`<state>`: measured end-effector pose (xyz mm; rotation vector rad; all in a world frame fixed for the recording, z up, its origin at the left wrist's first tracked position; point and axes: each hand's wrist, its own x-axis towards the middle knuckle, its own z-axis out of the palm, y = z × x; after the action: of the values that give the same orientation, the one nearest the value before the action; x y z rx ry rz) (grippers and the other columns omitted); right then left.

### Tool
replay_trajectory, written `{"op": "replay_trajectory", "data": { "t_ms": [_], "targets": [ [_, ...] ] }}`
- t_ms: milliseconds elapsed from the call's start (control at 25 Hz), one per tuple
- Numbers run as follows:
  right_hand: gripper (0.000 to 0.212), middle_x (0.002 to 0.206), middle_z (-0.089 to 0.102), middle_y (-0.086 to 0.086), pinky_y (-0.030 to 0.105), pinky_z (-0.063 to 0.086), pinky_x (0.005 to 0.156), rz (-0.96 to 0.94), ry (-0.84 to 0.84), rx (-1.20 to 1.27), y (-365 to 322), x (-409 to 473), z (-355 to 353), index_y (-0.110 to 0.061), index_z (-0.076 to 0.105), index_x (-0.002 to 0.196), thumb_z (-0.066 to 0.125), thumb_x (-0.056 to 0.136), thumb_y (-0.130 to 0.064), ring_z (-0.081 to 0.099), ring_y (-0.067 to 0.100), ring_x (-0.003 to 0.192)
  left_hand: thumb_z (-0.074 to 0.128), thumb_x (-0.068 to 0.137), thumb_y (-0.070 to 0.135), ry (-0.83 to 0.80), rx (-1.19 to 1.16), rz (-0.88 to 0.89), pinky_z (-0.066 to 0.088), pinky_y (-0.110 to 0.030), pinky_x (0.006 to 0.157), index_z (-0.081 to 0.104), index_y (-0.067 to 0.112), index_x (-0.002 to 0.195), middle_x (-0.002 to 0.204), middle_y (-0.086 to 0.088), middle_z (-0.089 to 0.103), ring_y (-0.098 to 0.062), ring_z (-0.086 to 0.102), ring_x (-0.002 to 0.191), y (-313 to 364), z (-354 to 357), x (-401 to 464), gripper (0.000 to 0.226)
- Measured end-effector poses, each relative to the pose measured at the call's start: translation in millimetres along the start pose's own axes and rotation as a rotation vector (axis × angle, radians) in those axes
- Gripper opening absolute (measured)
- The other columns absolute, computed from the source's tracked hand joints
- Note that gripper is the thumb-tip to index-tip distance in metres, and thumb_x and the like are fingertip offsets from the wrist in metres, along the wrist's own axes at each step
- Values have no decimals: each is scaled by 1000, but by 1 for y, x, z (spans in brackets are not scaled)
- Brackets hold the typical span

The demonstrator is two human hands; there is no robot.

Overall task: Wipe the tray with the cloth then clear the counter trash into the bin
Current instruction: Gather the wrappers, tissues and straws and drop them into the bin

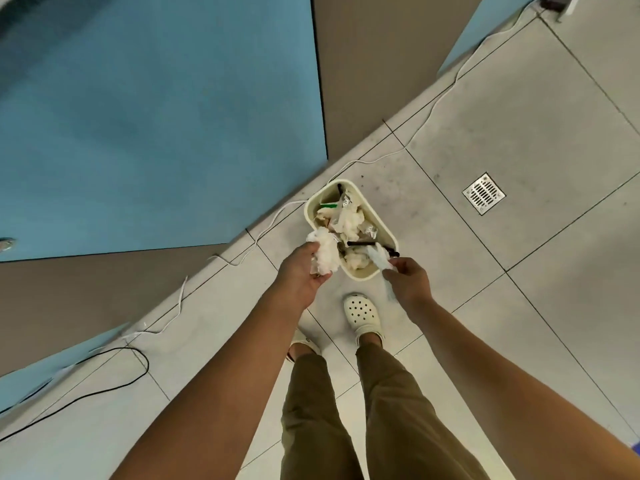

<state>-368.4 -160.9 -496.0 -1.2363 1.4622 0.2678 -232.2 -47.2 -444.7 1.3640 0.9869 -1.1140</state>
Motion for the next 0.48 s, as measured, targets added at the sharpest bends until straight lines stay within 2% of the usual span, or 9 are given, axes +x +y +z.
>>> {"op": "replay_trajectory", "data": {
  "t_ms": [80, 200, 320, 400, 480],
  "targets": [
    [15, 90, 60, 2, 25, 39, 66, -8, 13, -5, -4, 16, 1, -17, 59, 90, 61, 80, -6, 52, 19, 75, 52, 91, 17, 22, 3, -6, 50, -31, 66, 51, 10, 128, 129, -12, 54, -25, 56, 99, 4, 10, 19, 37],
    [18, 92, 60, 2, 24, 40, 59, -50, -16, -27, -11, 35, 6, -18, 60, 92, 61, 78, -7, 52, 19, 75, 53, 92, 19, 48, 58, 6, 49, -34, 76, 52, 12, 124, 119, -8, 56, -24, 55, 96, 11, 27, 41, 33],
    [19, 99, 63, 5, 22, 41, 58, -113, -30, -63, -20, 52, 16, -20, 60, 94, 61, 79, -8, 54, 19, 77, 55, 92, 21, 78, 112, 31, 48, -35, 78, 53, 14, 122, 111, -6, 57, -24, 55, 97, 20, 43, 59, 31],
    [23, 108, 63, 6, 23, 46, 67, -160, -64, -95, -23, 60, 24, -19, 62, 101, 63, 80, -11, 58, 19, 84, 53, 93, 21, 23, 130, 29, 46, -39, 82, 50, 16, 126, 107, -1, 58, -20, 52, 103, 23, 49, 67, 33],
    [33, 118, 59, 5, 21, 45, 80, -165, -126, -138, -23, 63, 29, -18, 59, 117, 62, 84, -17, 60, 22, 97, 47, 96, 15, -63, 115, 9, 42, -43, 91, 43, 16, 135, 109, 2, 55, -17, 47, 112, 20, 45, 73, 39]
  ]
}}
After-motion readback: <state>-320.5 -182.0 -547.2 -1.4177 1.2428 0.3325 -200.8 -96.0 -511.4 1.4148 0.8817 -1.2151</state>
